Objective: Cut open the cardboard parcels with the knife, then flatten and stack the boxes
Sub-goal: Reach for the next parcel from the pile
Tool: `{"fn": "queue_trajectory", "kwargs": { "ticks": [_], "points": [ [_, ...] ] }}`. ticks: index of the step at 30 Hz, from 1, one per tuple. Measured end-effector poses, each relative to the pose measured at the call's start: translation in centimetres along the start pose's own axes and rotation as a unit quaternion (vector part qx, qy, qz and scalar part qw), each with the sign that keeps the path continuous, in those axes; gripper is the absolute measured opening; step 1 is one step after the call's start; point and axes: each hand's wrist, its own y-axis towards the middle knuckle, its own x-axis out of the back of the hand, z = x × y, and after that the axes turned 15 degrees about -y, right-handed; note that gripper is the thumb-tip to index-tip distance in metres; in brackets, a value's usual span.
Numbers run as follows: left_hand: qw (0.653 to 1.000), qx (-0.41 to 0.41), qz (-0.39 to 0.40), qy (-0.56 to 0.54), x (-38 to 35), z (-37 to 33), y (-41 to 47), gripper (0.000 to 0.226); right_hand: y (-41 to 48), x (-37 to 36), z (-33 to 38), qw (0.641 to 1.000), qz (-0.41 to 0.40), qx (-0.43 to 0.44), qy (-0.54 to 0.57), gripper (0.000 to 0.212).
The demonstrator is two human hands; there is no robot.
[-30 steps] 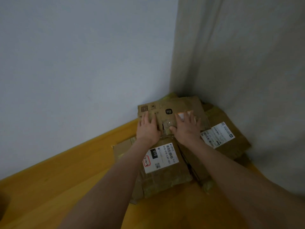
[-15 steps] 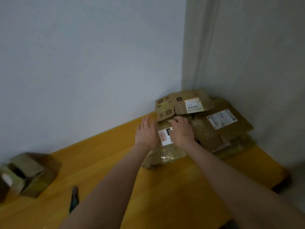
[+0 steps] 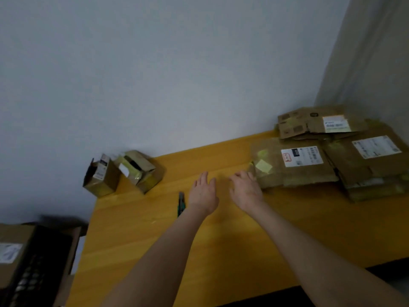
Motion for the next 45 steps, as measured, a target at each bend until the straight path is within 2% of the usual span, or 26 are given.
{"fn": "queue_trajectory", "kwargs": {
  "ticks": [6,9,11,13,17,21,24,27,29,31,32,34,38,40,42,45],
  "points": [
    [0.996,0.037,-0.057,-0.049,1.7,10.3,-0.5,0.058,2.1,-2.3,10.1,0.999,0.025,0.030,0.019,0.041],
    [0.991,0.034,-0.102,-0.078,2.6,16.4,0.0,0.066,4.2,-3.8,15.7,0.998,0.047,0.013,0.047,0.043],
    [0.979,0.061,-0.139,-0.138,3.5,20.5,0.7,0.071,6.1,-4.9,19.6,0.993,0.072,-0.008,0.088,0.047],
    [0.956,0.103,-0.162,-0.224,4.8,24.3,1.8,0.072,8.4,-5.9,23.4,0.981,0.102,-0.034,0.159,0.058],
    [0.878,0.207,-0.155,-0.403,7.0,30.0,4.0,0.073,12.5,-6.6,28.4,0.957,0.119,-0.084,0.250,0.074],
    [0.822,0.196,-0.130,-0.518,6.9,32.9,6.1,0.065,15.2,-7.5,29.9,0.952,0.135,-0.097,0.256,0.079],
    [0.784,0.214,-0.084,-0.576,6.5,33.3,7.0,0.056,16.0,-8.3,30.5,0.949,0.153,-0.086,0.263,0.069],
    [0.788,0.233,-0.079,-0.564,6.4,33.4,7.2,0.054,15.7,-8.6,30.6,0.956,0.173,-0.101,0.213,0.069],
    [0.817,0.248,-0.063,-0.517,6.4,33.8,6.9,0.067,14.8,-9.0,30.0,0.945,0.218,-0.095,0.226,0.068],
    [0.853,0.239,-0.004,-0.464,6.0,34.2,6.4,0.074,13.0,-9.6,29.4,0.932,0.250,-0.105,0.242,0.065],
    [0.860,0.226,0.030,-0.456,5.6,34.3,5.9,0.075,12.1,-9.9,29.0,0.930,0.254,-0.113,0.242,0.062],
    [0.845,0.217,0.055,-0.485,4.8,34.0,4.5,0.077,10.8,-10.6,28.4,0.928,0.237,-0.133,0.256,0.054],
    [0.788,0.232,-0.005,-0.571,4.0,33.2,2.2,0.059,9.0,-10.1,27.3,0.878,0.224,-0.200,0.373,0.045],
    [0.757,0.211,-0.023,-0.618,4.8,32.6,1.3,0.053,8.6,-9.8,26.4,0.834,0.218,-0.249,0.442,0.054],
    [0.742,0.190,-0.037,-0.641,6.0,31.8,0.5,0.042,8.0,-8.8,25.7,0.782,0.211,-0.276,0.517,0.068],
    [0.723,0.196,-0.044,-0.661,7.8,30.5,-0.7,0.019,7.1,-7.0,24.6,0.748,0.201,-0.278,0.568,0.077]
  ]
}}
